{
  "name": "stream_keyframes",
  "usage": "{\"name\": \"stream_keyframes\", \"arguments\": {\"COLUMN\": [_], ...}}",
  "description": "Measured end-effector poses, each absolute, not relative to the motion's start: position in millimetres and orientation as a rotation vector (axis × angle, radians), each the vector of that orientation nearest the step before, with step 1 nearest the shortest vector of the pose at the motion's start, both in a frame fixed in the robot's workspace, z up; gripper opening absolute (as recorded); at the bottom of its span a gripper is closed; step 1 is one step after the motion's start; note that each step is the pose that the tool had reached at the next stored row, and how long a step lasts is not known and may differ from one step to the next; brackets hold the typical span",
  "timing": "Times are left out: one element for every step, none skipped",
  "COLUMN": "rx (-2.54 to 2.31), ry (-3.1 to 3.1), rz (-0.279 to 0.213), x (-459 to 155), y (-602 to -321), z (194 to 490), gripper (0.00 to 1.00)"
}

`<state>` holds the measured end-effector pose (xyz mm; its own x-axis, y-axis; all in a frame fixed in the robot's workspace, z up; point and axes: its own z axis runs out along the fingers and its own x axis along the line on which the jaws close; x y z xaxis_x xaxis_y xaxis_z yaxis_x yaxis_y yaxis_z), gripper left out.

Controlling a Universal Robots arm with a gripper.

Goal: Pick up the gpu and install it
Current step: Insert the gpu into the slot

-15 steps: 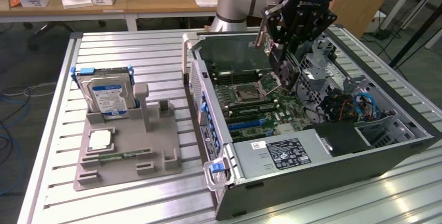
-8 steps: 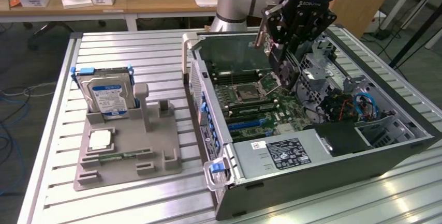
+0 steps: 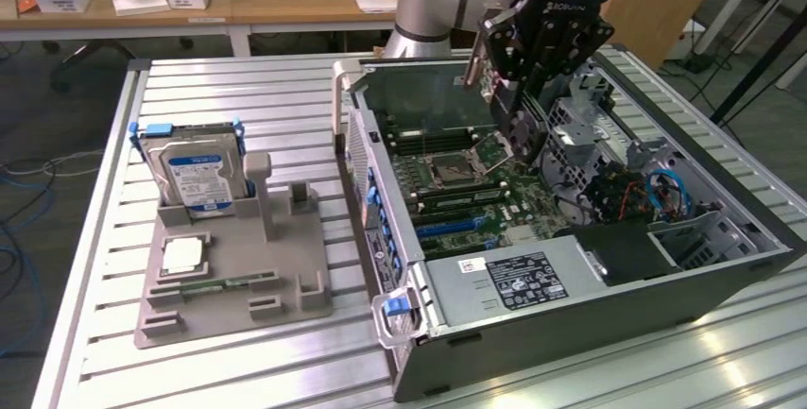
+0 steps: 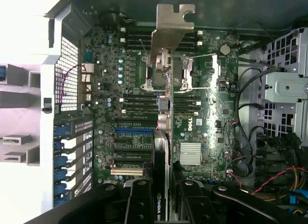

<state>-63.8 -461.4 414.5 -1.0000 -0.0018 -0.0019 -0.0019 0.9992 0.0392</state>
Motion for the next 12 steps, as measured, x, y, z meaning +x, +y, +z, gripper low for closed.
{"name": "stream_keyframes", "arguments": {"rx": [-0.007, -0.012, -0.021, -0.033, -0.038, -0.043, -0.048, -0.053, -0.058, -0.064, -0.069, -0.075], "ry": [3.139, 3.139, 3.139, 3.139, 3.139, 3.139, 3.139, 3.139, 3.139, 3.139, 3.139, 3.139], "rz": [0.062, 0.062, 0.062, 0.062, 0.062, 0.062, 0.062, 0.062, 0.062, 0.062, 0.062, 0.062], "x": [-63.8, -63.8, -63.8, -63.8, -63.8, -63.8, -63.8, -63.8, -63.8, -63.8, -63.8, -63.8], "y": [-461.4, -461.4, -461.4, -461.4, -461.4, -461.4, -461.4, -461.4, -461.4, -461.4, -461.4, -461.4], "z": [414.5, 414.5, 414.4, 414.5, 414.5, 414.4, 414.5, 414.5, 414.5, 414.5, 414.5, 414.5], "gripper": [0.26, 0.26, 0.26, 0.26, 0.26, 0.26, 0.26, 0.26, 0.26, 0.26, 0.26, 0.26]}}
